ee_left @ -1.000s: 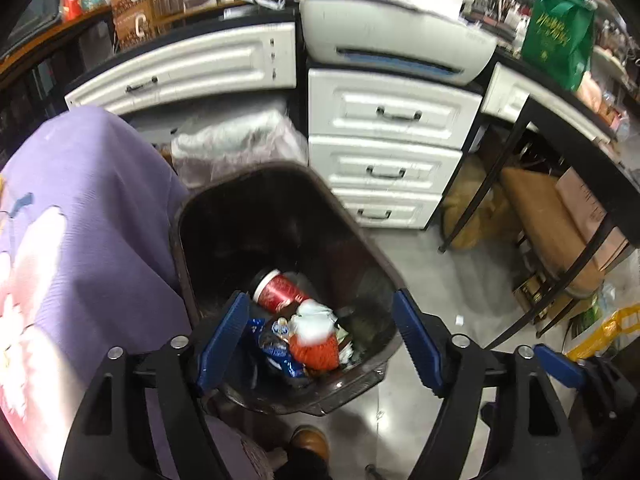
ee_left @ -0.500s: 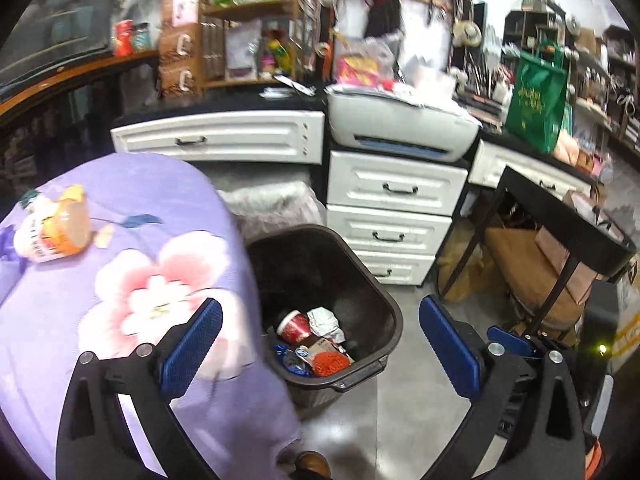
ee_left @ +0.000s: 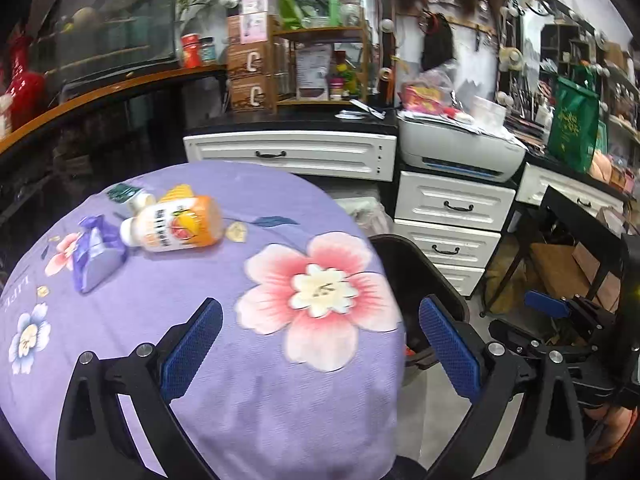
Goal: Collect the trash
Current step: 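Move both tools back over the table toward the bottle and wrapper, then reach the right tool to the juice bottle and the left tool to the purple wrapper, then close the right tool on the juice bottle while the left tool grasps the purple wrapper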
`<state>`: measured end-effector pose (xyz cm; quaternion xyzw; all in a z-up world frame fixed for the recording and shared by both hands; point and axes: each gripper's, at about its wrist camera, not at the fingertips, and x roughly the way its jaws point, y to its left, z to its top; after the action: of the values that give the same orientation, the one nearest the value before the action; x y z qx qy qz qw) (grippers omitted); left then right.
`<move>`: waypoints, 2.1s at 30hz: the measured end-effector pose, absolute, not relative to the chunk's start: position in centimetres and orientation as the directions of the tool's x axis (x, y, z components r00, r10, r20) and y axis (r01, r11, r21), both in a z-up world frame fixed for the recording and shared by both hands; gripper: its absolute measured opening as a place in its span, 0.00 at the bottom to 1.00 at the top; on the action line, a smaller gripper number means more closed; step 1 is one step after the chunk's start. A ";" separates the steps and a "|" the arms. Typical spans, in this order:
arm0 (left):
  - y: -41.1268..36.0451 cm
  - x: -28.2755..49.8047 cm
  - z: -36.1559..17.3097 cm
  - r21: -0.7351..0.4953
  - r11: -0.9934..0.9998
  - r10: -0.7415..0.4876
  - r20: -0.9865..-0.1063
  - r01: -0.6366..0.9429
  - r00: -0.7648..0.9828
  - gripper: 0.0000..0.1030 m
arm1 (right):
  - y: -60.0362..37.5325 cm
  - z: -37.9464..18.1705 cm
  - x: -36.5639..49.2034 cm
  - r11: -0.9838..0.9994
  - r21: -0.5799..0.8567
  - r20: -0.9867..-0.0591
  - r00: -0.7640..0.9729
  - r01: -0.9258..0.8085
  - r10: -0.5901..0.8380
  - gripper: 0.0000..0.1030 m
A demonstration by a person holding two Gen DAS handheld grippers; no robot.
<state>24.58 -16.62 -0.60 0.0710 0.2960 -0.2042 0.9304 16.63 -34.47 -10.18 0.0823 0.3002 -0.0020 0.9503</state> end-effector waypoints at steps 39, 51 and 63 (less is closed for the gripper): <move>9.7 42.6 -0.8 -0.170 0.984 -0.075 -0.682 -0.059 0.728 0.95 | -10.6 -2.5 39.3 0.813 -0.201 -0.684 0.673 -0.547 0.283 0.81; 11.4 42.7 -1.2 -0.239 0.968 -0.110 -0.683 -0.078 0.722 0.95 | -6.0 -6.2 46.0 0.662 -0.320 -0.805 0.563 -0.677 0.187 0.80; 6.8 42.0 -0.9 -0.150 0.986 -0.154 -0.656 0.072 0.739 0.95 | -6.3 -7.3 45.6 0.692 -0.336 -0.774 0.606 -0.639 0.184 0.60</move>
<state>41.99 6.82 -0.87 -0.0572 0.3559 -0.0607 0.9308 45.56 -6.32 -7.30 -0.3073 0.3702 0.2446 0.8419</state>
